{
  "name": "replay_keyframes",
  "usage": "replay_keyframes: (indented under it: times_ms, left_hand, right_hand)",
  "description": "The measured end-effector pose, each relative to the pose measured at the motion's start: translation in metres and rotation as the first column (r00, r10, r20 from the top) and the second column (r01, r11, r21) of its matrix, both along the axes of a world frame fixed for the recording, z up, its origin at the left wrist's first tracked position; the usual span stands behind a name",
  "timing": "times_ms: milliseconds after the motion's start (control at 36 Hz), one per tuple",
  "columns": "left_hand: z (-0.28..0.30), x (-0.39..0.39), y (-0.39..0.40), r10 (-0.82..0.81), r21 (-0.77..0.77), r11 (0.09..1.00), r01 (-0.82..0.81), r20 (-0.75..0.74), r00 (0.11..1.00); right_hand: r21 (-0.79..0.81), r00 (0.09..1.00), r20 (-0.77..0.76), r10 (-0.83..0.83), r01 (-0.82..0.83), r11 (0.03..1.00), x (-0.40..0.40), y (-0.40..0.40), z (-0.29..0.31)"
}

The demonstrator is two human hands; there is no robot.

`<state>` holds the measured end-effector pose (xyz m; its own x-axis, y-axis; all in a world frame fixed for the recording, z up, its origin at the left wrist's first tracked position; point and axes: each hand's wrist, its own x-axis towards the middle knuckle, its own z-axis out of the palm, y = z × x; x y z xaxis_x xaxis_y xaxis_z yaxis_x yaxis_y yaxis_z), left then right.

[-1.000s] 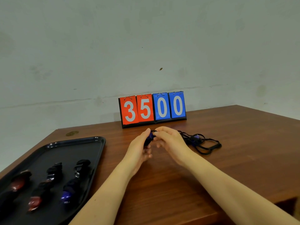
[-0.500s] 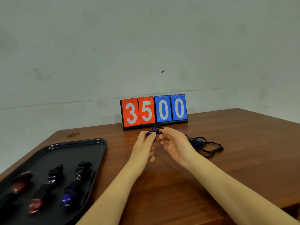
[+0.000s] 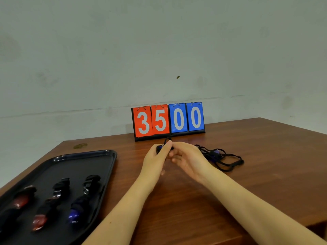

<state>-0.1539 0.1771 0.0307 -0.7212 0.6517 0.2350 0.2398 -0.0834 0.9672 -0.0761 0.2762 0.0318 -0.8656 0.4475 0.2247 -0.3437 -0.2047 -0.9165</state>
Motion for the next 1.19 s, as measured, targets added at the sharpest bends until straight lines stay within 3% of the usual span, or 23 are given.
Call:
replay_keyframes:
  times_ms: [139, 278, 333, 389, 472, 583, 639, 667, 750, 806, 889, 944, 1000, 1083, 1194]
  left_hand:
    - [0.002, -0.004, 0.000, 0.034, -0.002, 0.999, -0.034, 0.144, 0.989]
    - [0.008, 0.000, -0.001, -0.073, -0.004, 0.997, 0.079, 0.346, 0.936]
    - [0.008, 0.001, -0.001, -0.114, 0.042, 0.993, 0.106, 0.376, 0.920]
    - [0.007, -0.002, -0.003, -0.143, 0.135, 0.986, 0.096, 0.409, 0.901]
    - [0.006, -0.008, -0.006, -0.173, 0.231, 0.971, 0.068, 0.473, 0.864]
    - [0.005, -0.009, -0.009, -0.217, 0.265, 0.960, 0.086, 0.520, 0.826]
    - [0.007, -0.005, -0.008, -0.243, 0.299, 0.950, 0.090, 0.528, 0.814]
    - [0.008, -0.004, -0.007, -0.253, 0.324, 0.943, 0.082, 0.530, 0.809]
    - [0.009, -0.003, -0.004, -0.273, 0.366, 0.929, 0.061, 0.560, 0.782]
    - [0.007, -0.004, -0.003, -0.272, 0.353, 0.934, 0.057, 0.599, 0.753]
    - [0.005, -0.006, -0.002, -0.276, 0.351, 0.936, 0.037, 0.662, 0.697]
    - [0.004, -0.008, -0.003, -0.297, 0.373, 0.927, 0.025, 0.696, 0.654]
    - [0.004, -0.010, -0.003, -0.328, 0.402, 0.916, 0.016, 0.724, 0.607]
    - [0.005, -0.009, -0.004, -0.360, 0.429, 0.903, 0.015, 0.738, 0.570]
    - [0.006, -0.008, -0.005, -0.372, 0.448, 0.894, 0.011, 0.728, 0.576]
  right_hand:
    - [0.035, 0.999, 0.021, -0.035, 0.034, 0.999, 0.001, 0.000, 0.001]
    - [0.062, 0.996, 0.036, -0.080, 0.078, 0.995, 0.003, 0.004, 0.002]
    - [0.152, 0.988, 0.074, -0.138, 0.126, 0.980, 0.003, 0.004, 0.002]
    - [0.413, 0.954, 0.143, -0.265, 0.185, 0.892, 0.002, 0.002, 0.002]
    - [0.768, 0.905, 0.115, -0.410, 0.181, 0.614, -0.001, -0.003, -0.002]
    - [0.821, 0.876, 0.014, -0.481, 0.265, 0.505, -0.004, -0.002, -0.003]
    - [0.771, 0.872, 0.015, -0.489, 0.301, 0.561, -0.003, 0.001, -0.002]
    - [0.691, 0.888, 0.033, -0.459, 0.312, 0.653, -0.003, 0.002, -0.001]
    - [0.201, 0.980, 0.014, -0.198, 0.191, 0.961, -0.002, 0.003, 0.000]
    - [-0.099, 0.998, -0.053, -0.028, 0.022, 0.995, -0.001, 0.003, 0.000]
    - [-0.316, 0.988, -0.087, 0.129, -0.151, 0.937, -0.001, 0.002, -0.002]
    - [-0.295, 0.978, -0.086, 0.189, -0.206, 0.933, -0.002, 0.002, -0.002]
    - [-0.137, 0.986, -0.045, 0.162, -0.166, 0.976, -0.003, 0.003, -0.001]
    - [0.182, 0.998, -0.009, -0.058, 0.058, 0.982, -0.002, 0.002, 0.001]
    - [0.425, 0.967, -0.029, -0.252, 0.240, 0.873, -0.001, -0.002, 0.000]
